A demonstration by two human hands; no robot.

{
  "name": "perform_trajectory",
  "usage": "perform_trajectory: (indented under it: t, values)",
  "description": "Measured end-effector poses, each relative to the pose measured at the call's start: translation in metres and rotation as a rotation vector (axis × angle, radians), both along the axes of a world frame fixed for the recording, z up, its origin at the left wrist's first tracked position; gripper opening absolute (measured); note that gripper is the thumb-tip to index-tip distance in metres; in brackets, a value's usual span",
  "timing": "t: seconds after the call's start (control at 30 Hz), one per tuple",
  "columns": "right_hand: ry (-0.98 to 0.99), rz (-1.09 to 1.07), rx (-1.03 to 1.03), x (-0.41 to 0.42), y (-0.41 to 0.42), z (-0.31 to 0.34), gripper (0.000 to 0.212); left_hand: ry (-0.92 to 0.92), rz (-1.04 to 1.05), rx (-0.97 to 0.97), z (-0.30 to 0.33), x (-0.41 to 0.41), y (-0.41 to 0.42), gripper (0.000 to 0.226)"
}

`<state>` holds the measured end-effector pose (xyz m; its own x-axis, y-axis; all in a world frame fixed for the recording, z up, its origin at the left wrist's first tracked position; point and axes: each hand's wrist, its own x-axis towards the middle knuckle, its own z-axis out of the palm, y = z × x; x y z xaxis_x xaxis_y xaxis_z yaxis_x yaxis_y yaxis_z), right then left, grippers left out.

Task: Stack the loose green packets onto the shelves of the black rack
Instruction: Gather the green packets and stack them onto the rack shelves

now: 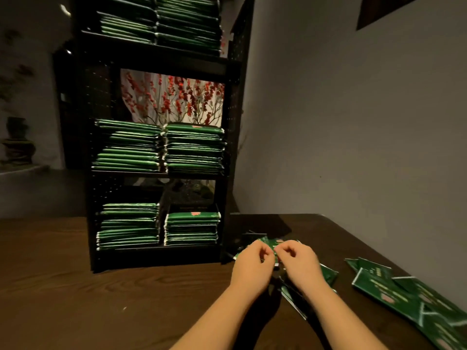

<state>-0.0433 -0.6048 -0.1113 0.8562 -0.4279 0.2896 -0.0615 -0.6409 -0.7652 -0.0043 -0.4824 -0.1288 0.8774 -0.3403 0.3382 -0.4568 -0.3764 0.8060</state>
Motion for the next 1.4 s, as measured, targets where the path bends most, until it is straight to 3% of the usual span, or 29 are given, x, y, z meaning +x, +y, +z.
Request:
perform_trajectory:
  t: [0.1, 0.2, 0.3, 0.43, 0.57, 0.77, 1.03, 1.4]
  values:
    - [0.081, -0.058, -0.149, -0.012, -0.035, -0.008, 0.012, -0.156, -0.029, 0.284, -0.006, -0.001, -0.028, 0.017]
    - [0.164, -0.153, -0.395, -0.021, -0.067, -0.015, 0.005, -0.217, -0.031, 0.601, -0.011, 0.002, -0.047, 0.061]
    - [0.292, -0.239, -0.529, -0.029, -0.098, -0.02, 0.03, -0.192, -0.068, 0.748, -0.014, 0.011, -0.064, 0.094]
    - [0.52, -0.328, -0.54, -0.039, -0.138, -0.025, 0.062, -0.158, -0.08, 0.876, -0.015, 0.026, -0.08, 0.109]
    - [0.744, -0.424, -0.45, -0.052, -0.171, -0.027, 0.099, -0.115, -0.06, 0.9, -0.012, 0.043, -0.08, 0.113]
    - [0.863, -0.493, -0.328, -0.073, -0.206, -0.041, 0.115, 0.029, -0.101, 0.942, -0.019, 0.054, -0.082, 0.105]
    - [0.796, -0.357, -0.446, -0.056, -0.196, -0.055, 0.11, -0.017, -0.176, 0.939, -0.023, 0.046, -0.09, 0.099]
    - [0.697, -0.268, -0.462, -0.046, -0.178, -0.053, 0.074, -0.031, -0.175, 0.924, -0.025, 0.029, -0.097, 0.097]
